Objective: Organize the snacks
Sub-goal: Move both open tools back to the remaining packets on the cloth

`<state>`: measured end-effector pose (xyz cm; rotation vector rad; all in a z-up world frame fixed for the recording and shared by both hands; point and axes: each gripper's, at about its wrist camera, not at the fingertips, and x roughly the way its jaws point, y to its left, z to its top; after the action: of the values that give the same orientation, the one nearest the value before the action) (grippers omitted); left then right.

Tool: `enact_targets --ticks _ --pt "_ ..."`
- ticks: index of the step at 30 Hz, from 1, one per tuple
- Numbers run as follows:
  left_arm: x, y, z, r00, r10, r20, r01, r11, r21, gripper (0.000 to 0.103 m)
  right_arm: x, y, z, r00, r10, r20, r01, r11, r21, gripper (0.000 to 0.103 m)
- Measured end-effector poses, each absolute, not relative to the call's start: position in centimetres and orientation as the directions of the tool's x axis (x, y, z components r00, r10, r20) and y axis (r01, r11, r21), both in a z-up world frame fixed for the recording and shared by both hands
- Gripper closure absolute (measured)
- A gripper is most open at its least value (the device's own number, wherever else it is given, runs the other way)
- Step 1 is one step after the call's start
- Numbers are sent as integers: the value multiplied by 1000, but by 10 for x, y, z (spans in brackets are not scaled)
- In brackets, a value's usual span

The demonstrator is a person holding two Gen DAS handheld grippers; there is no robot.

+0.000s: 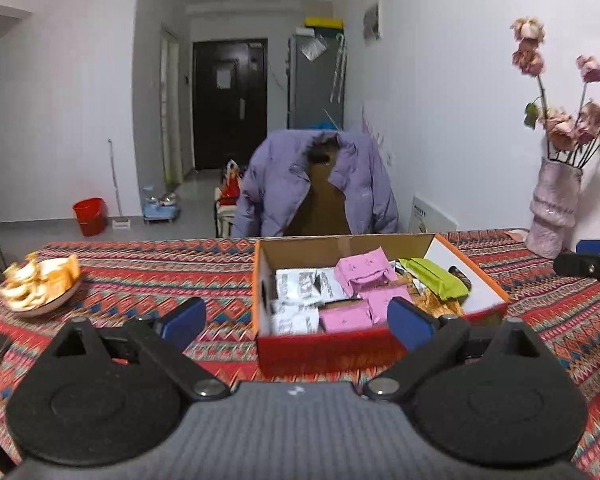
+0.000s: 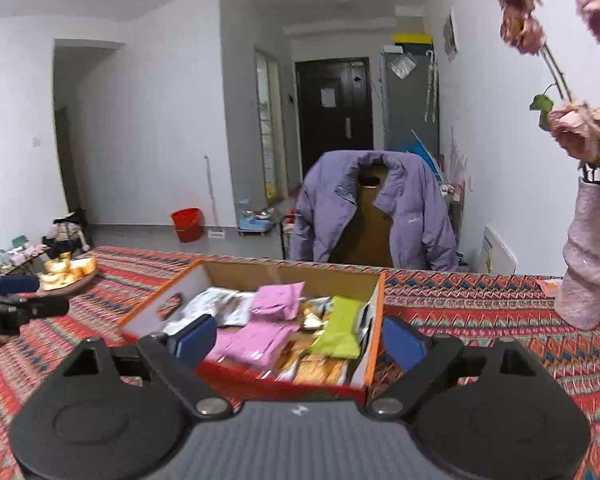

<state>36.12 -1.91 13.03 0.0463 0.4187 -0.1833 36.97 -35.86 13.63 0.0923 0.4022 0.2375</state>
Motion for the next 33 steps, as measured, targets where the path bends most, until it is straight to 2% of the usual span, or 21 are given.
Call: enact_targets --ticks 6,8,13,17,23,28,33 --pt "281 -12 111 925 -144 -352 175 983 58 3 293 -337 118 913 209 -350 -185 977 102 8" --pt "261 -11 101 916 -166 -365 204 977 68 3 268 -331 108 912 201 -357 -174 979 107 8" --pt "217 -5 80 923 -125 -364 182 975 126 3 210 -319 79 903 191 -384 -142 978 153 7" --pt "190 13 64 911 -90 -402 136 987 88 3 174 -313 58 888 203 -412 -116 967 227 7" --pt "186 21 54 901 -94 -423 131 990 59 3 169 -295 47 875 189 -446 -112 975 194 7" --pt "197 20 48 886 -120 -448 153 987 39 3 176 -293 45 862 256 -437 -144 951 273 7" --pt "229 14 40 852 -175 -494 189 982 -22 3 193 -286 40 850 239 -470 -124 957 261 7"
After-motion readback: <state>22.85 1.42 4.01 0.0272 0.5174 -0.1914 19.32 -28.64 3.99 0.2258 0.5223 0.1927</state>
